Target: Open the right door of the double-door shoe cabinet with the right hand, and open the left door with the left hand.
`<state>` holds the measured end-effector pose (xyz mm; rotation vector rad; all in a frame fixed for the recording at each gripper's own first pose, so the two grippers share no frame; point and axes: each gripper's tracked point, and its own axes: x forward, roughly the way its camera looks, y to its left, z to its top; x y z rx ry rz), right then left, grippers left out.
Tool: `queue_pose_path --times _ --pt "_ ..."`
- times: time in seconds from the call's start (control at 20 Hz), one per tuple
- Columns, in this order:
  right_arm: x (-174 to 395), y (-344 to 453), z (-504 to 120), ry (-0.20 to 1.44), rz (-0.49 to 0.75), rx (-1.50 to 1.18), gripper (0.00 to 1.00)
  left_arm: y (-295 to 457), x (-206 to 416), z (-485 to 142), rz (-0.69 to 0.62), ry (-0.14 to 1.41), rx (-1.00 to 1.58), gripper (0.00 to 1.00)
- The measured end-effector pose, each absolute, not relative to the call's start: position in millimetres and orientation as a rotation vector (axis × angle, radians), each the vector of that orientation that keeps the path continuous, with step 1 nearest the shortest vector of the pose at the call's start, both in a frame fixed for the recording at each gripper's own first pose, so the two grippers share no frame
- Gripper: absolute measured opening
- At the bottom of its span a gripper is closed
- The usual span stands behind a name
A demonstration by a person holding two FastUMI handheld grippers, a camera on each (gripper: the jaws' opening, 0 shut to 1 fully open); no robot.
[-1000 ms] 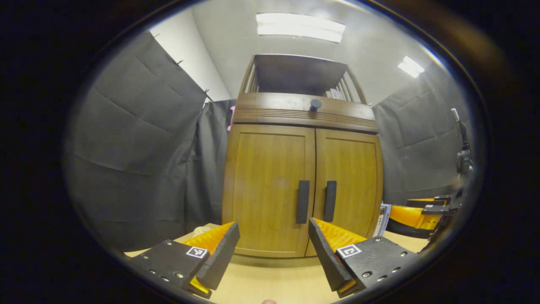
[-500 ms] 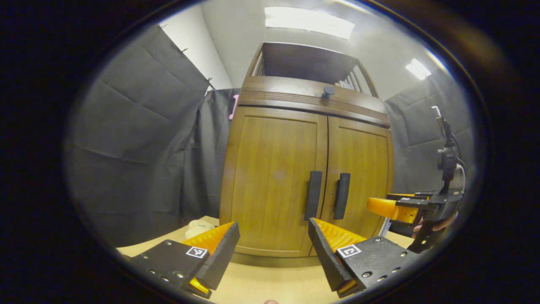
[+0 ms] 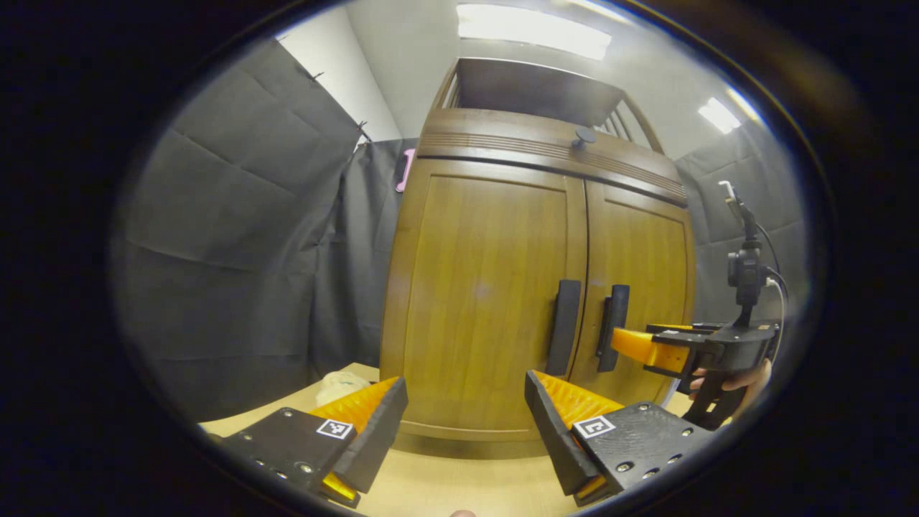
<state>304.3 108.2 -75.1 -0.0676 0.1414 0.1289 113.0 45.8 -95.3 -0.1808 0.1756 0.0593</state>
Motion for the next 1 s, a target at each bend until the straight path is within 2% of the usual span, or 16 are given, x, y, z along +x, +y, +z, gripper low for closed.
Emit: queue_pose_path --times 0.05,0.1,0.25,0.4,0.45,0.5,0.6,0.65,0.8,0.85,1.0 --pt "310 109 -78 0.146 0.123 -0.069 0.93 48 108 -96 0.064 0.183 -0.184 0.99" --pt "316 108 -80 0.149 0.11 -0.067 0.96 48 104 -96 0.073 0.191 -0.189 0.95" --pt "331 105 -84 0.153 0.091 -0.047 0.96 58 92 -102 0.1 0.219 -0.209 0.95" --pt "340 110 -91 0.173 0.108 -0.006 0.88 67 88 -104 0.123 0.232 -0.21 0.95" --pt "340 111 -94 0.189 0.113 0.008 0.8 67 86 -105 0.126 0.235 -0.209 0.95" --pt "341 111 -92 0.185 0.119 0.018 0.73 68 87 -105 0.129 0.235 -0.207 0.99" --pt "342 122 -96 0.203 0.156 0.056 0.49 71 90 -108 0.129 0.235 -0.208 0.99" --pt "342 122 -94 0.187 0.154 0.051 0.37 72 89 -109 0.127 0.235 -0.21 0.95" --pt "339 120 -94 0.157 0.169 -0.003 0.29 68 88 -106 0.12 0.238 -0.21 0.95" --pt "338 121 -94 0.149 0.18 -0.006 0.25 68 87 -105 0.118 0.236 -0.208 0.99" --pt "330 121 -93 0.148 0.203 -0.003 0.22 65 89 -100 0.11 0.227 -0.191 0.99"
